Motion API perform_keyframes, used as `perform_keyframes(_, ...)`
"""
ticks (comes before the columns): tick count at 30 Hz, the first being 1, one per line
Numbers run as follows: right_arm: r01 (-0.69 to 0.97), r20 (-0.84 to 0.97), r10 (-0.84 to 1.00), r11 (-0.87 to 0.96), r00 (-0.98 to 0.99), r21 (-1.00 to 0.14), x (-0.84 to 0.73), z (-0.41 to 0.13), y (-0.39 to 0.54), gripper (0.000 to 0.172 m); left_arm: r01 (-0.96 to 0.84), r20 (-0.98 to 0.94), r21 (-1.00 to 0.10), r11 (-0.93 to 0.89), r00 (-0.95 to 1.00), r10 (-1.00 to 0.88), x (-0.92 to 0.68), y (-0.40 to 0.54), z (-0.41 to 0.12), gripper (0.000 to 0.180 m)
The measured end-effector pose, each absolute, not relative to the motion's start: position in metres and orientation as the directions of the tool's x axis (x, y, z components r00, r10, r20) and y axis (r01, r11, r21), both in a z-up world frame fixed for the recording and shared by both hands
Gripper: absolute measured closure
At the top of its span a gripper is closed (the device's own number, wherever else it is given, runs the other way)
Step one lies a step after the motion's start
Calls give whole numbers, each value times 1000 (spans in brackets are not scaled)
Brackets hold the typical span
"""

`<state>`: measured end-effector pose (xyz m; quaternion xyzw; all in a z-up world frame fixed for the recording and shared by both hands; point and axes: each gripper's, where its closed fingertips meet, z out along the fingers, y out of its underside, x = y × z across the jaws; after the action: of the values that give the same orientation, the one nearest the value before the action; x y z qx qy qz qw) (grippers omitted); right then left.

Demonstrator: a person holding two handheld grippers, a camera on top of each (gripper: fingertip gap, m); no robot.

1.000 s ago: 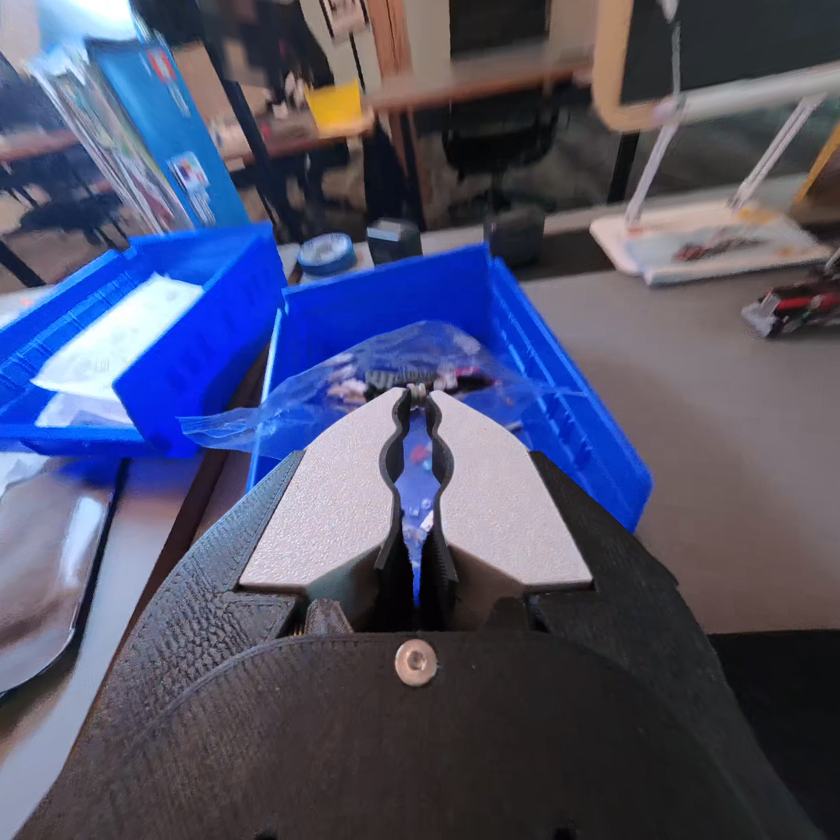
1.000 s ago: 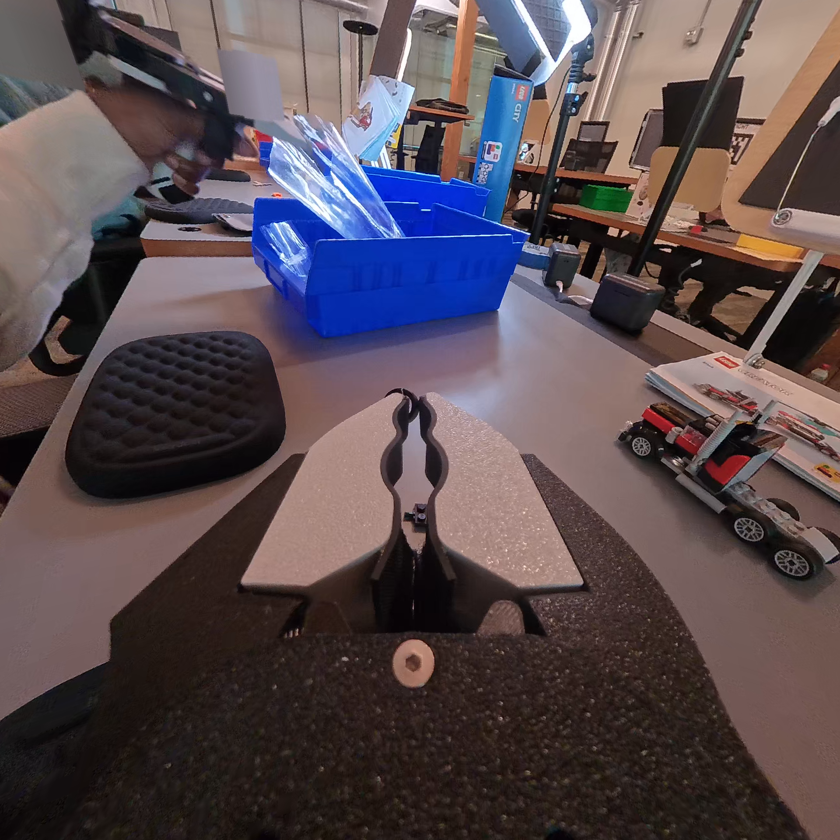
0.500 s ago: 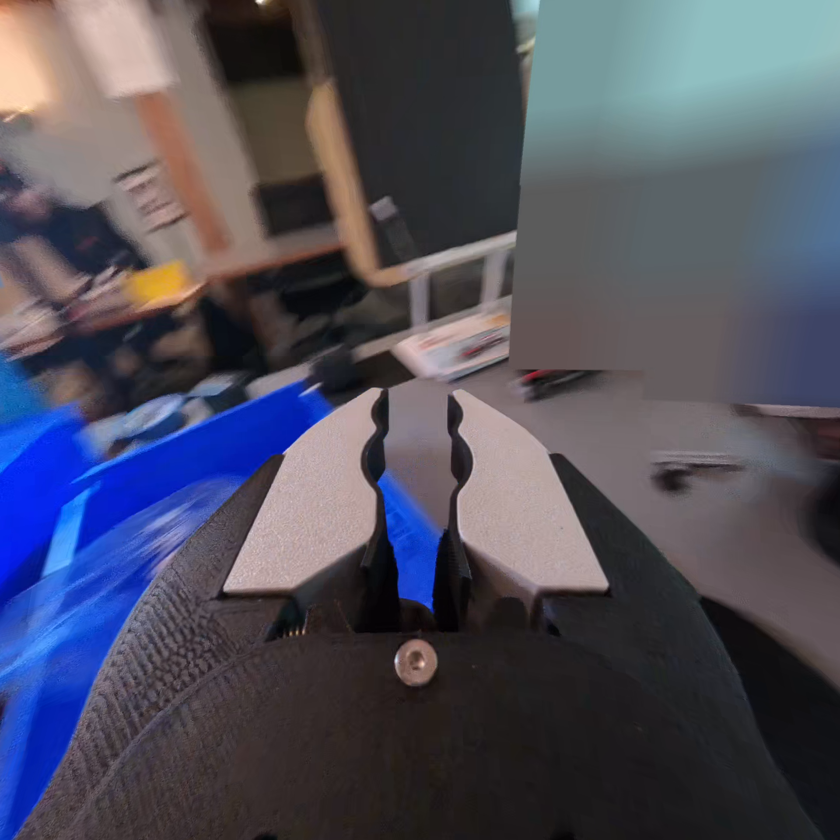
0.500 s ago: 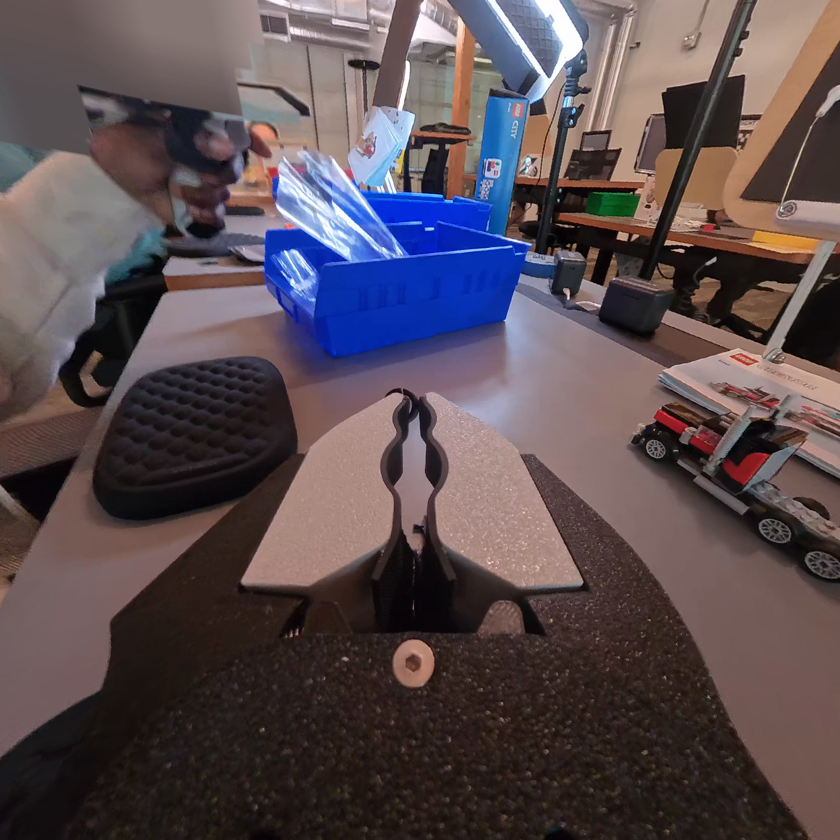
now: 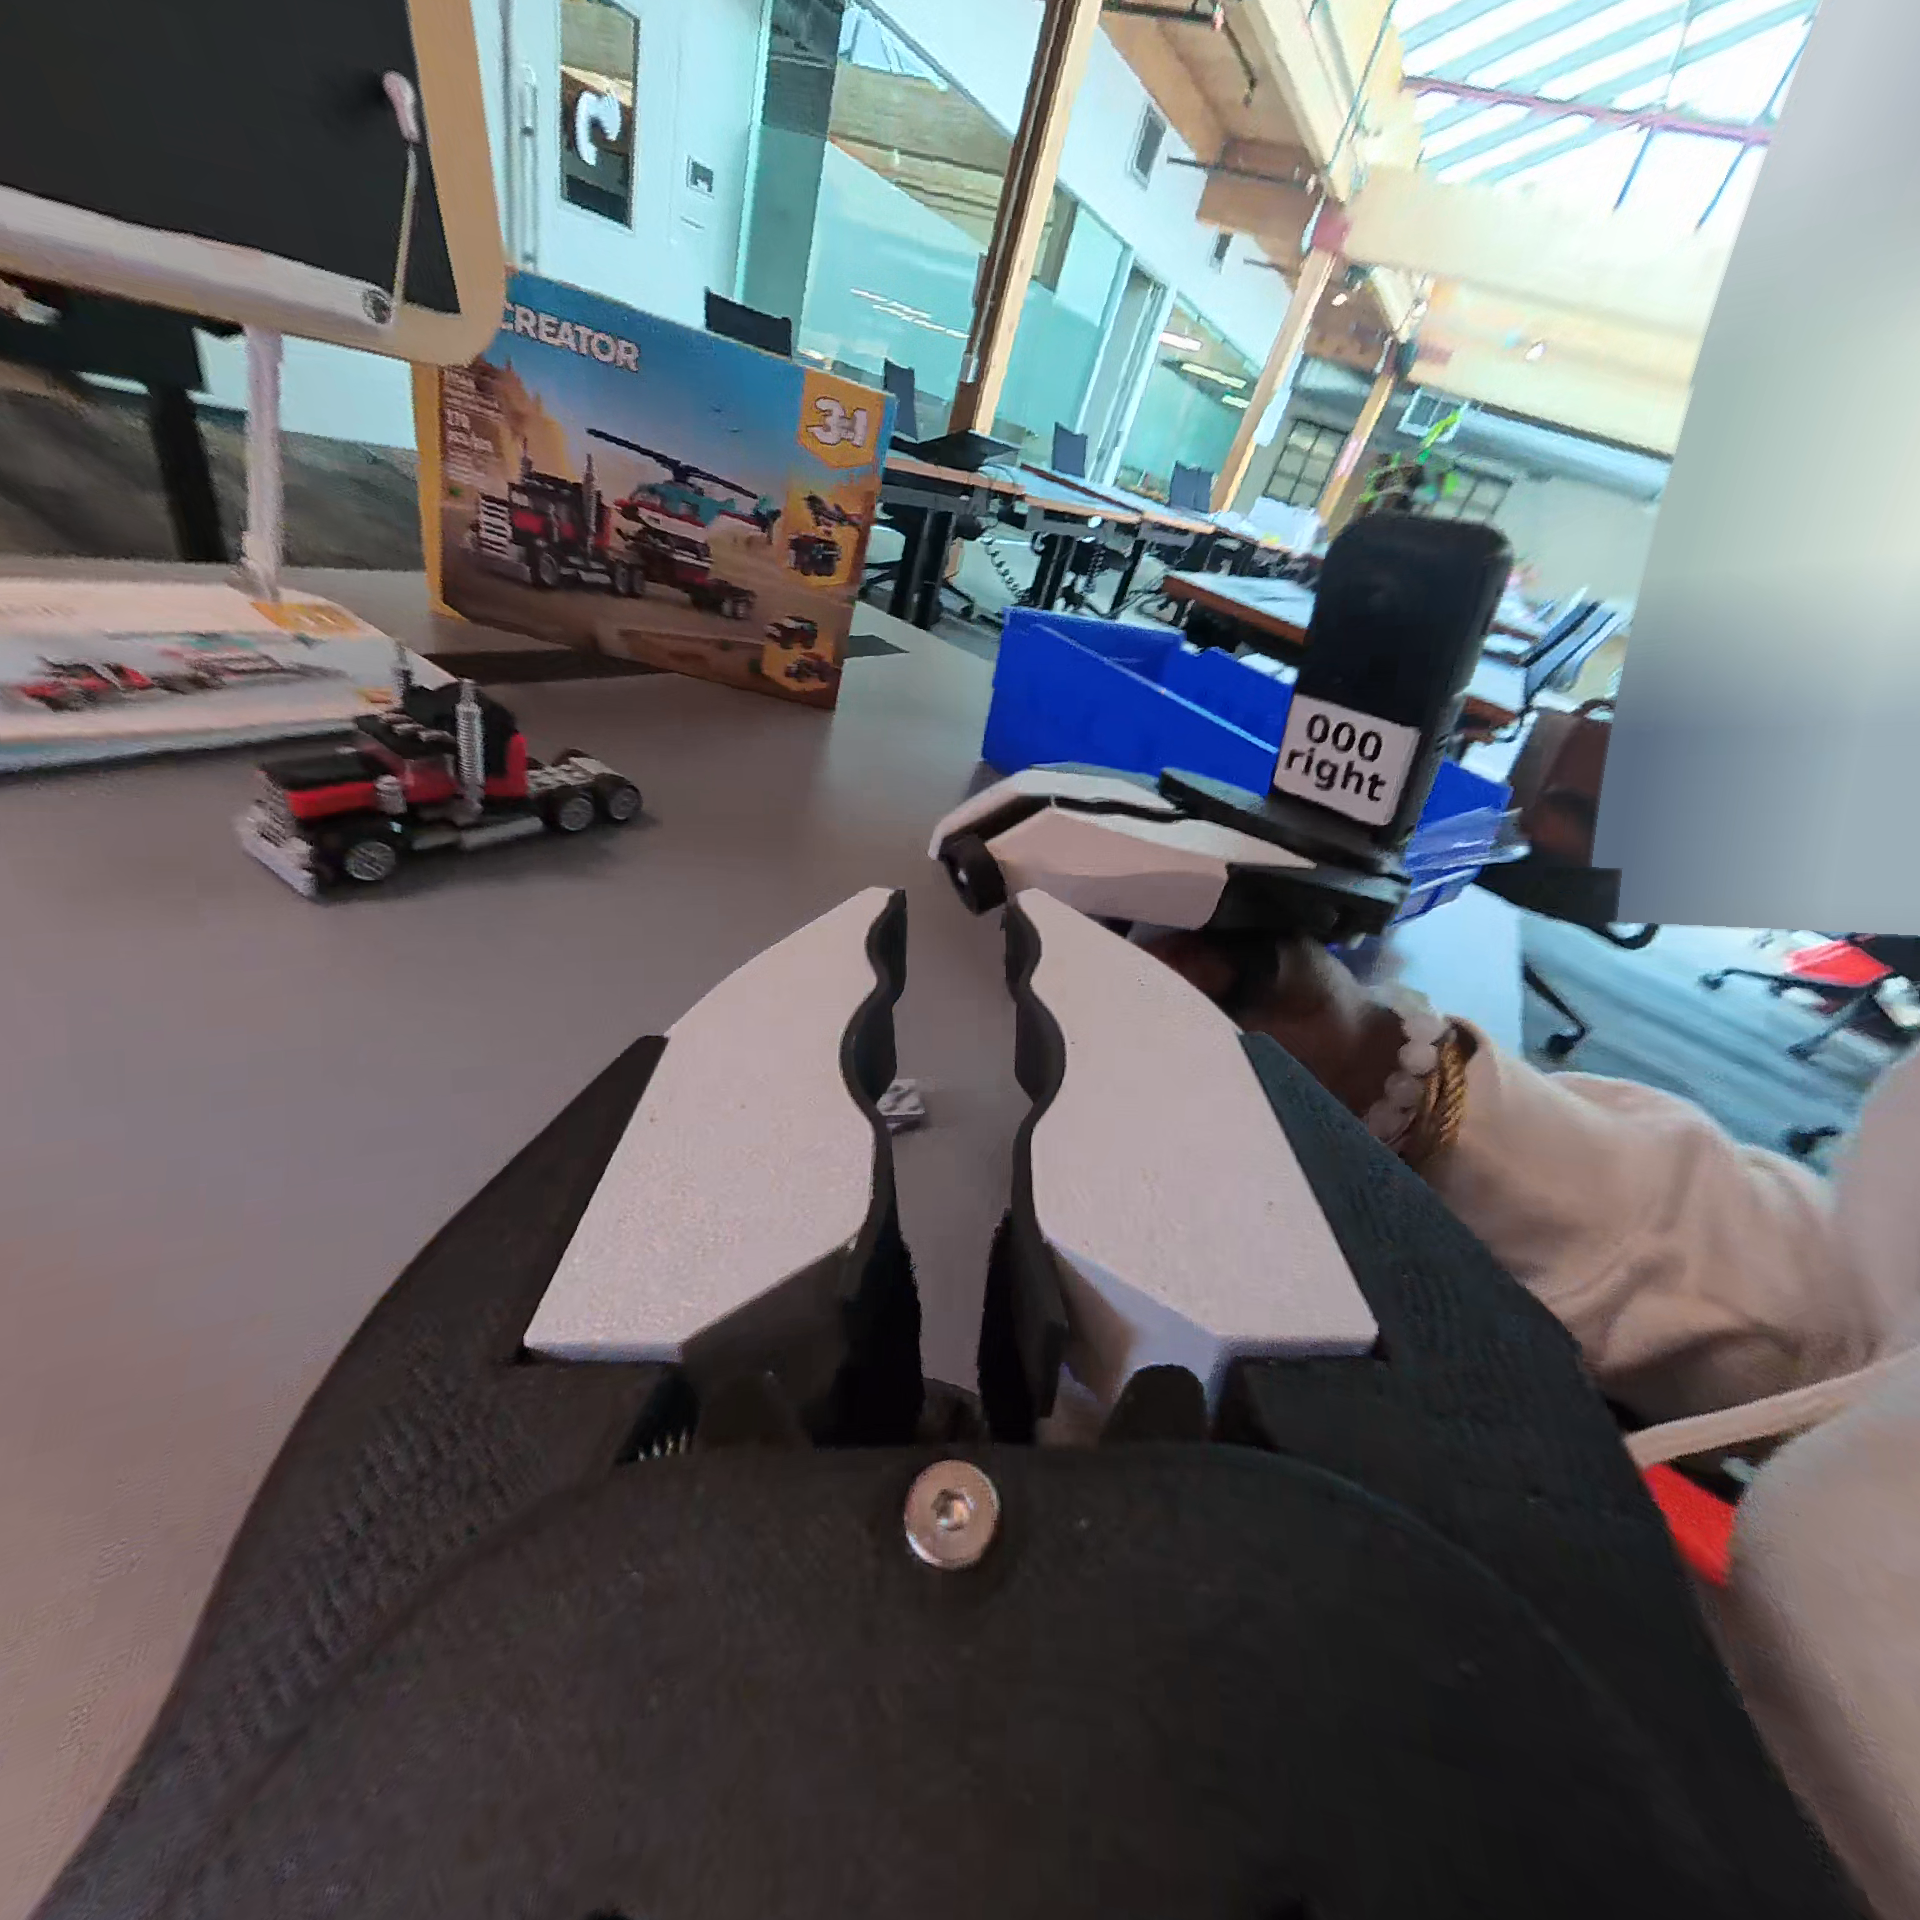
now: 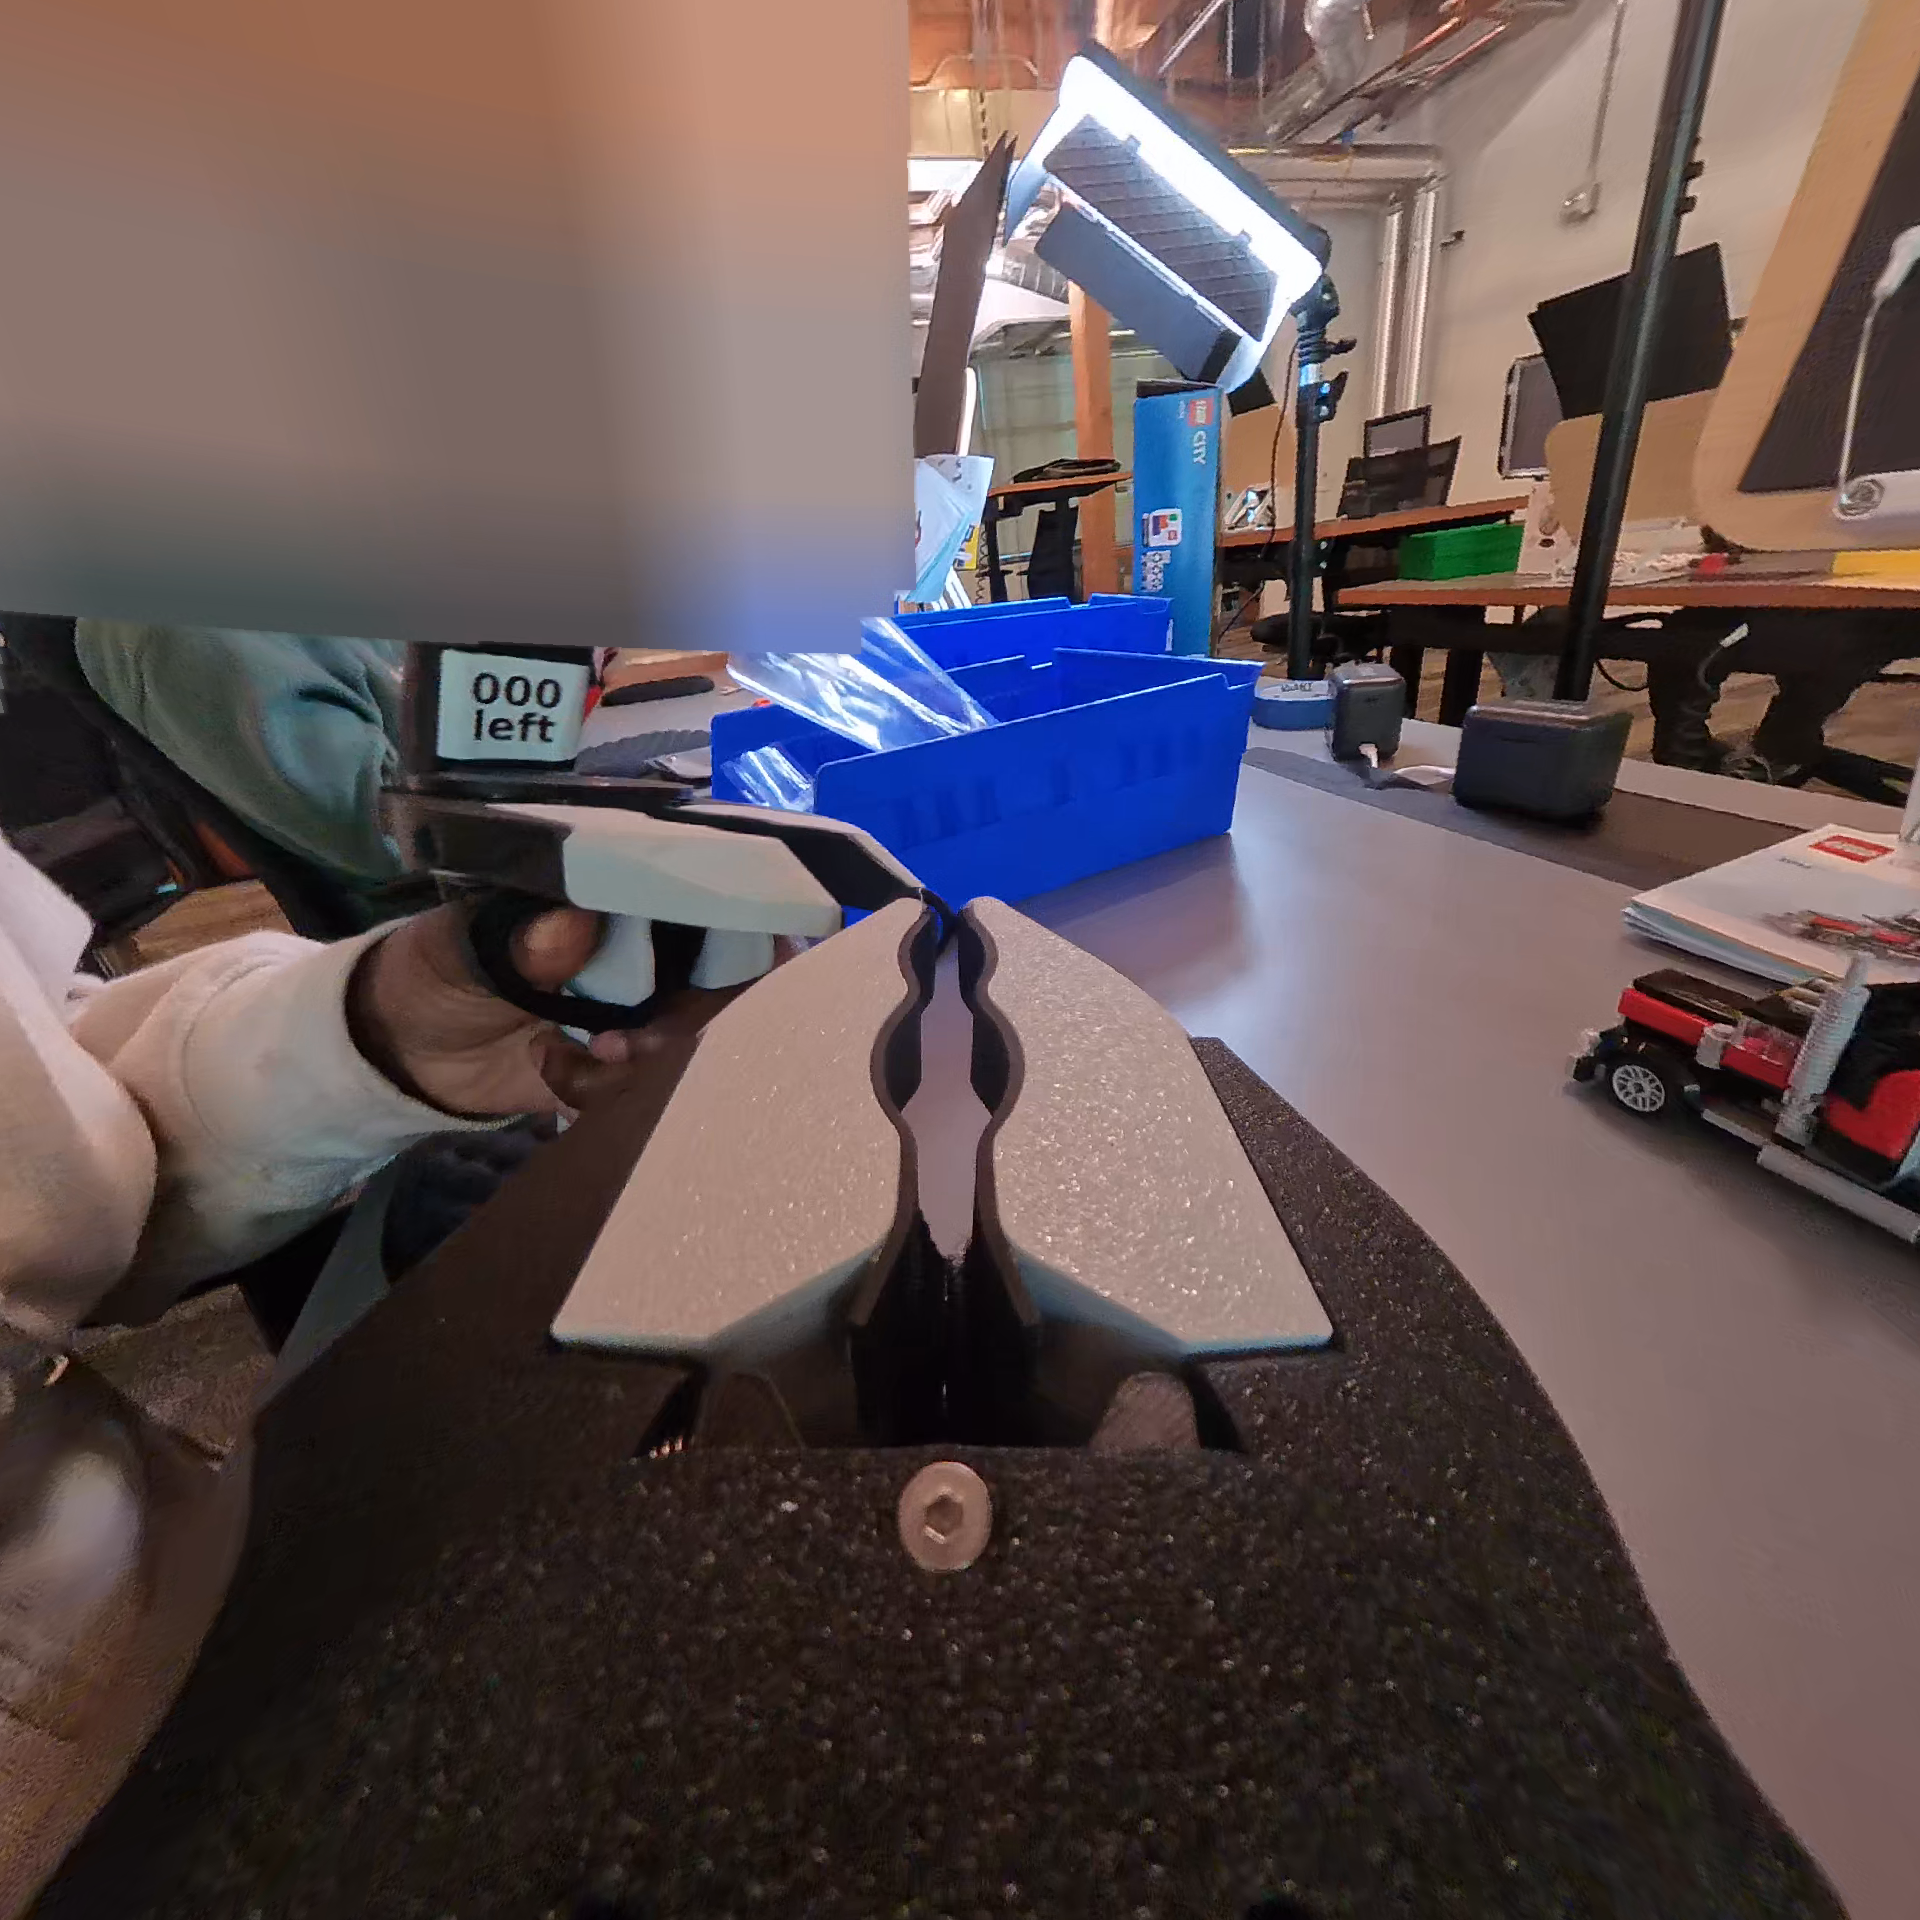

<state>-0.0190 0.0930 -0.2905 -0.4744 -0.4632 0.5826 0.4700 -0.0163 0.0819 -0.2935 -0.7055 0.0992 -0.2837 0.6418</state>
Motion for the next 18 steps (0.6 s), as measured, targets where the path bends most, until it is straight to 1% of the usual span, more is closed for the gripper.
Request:
perform_keyframes(4, -90, -86, 990, -96, -109, -991, -21, -293, 89, 168, 300, 371, -929, -218, 747, -552, -9, 81, -296, 163)
perform_keyframes(5, -84, -77, 991, -87, -109, -993, -22, -294, 88, 168, 326, 405, -914, -239, 724, -559, -7, 80, -297, 166)
perform_keyframes(6, -81, -68, 992, -77, -108, -994, -22, -294, 87, 168, 348, 431, -902, -255, 705, -563, -7, 81, -298, 172)
perform_keyframes(8, -79, -51, 994, -59, -102, -995, -22, -295, 86, 168, 369, 447, -894, -255, 689, -570, -8, 80, -299, 174)
perform_keyframes(11, -80, -44, 991, -54, -125, -995, -22, -294, 83, 168, 358, 433, -901, -247, 686, -585, -10, 77, -298, 175)
perform_keyframes(14, -120, -73, 987, -91, -144, -989, -17, -289, 85, 167, 335, 402, -916, -223, 729, -554, -23, 76, -297, 175)
perform_keyframes(18, -178, -138, 985, -155, -103, -972, -9, -283, 99, 167, 252, 288, -958, -140, 816, -501, -55, 59, -277, 174)
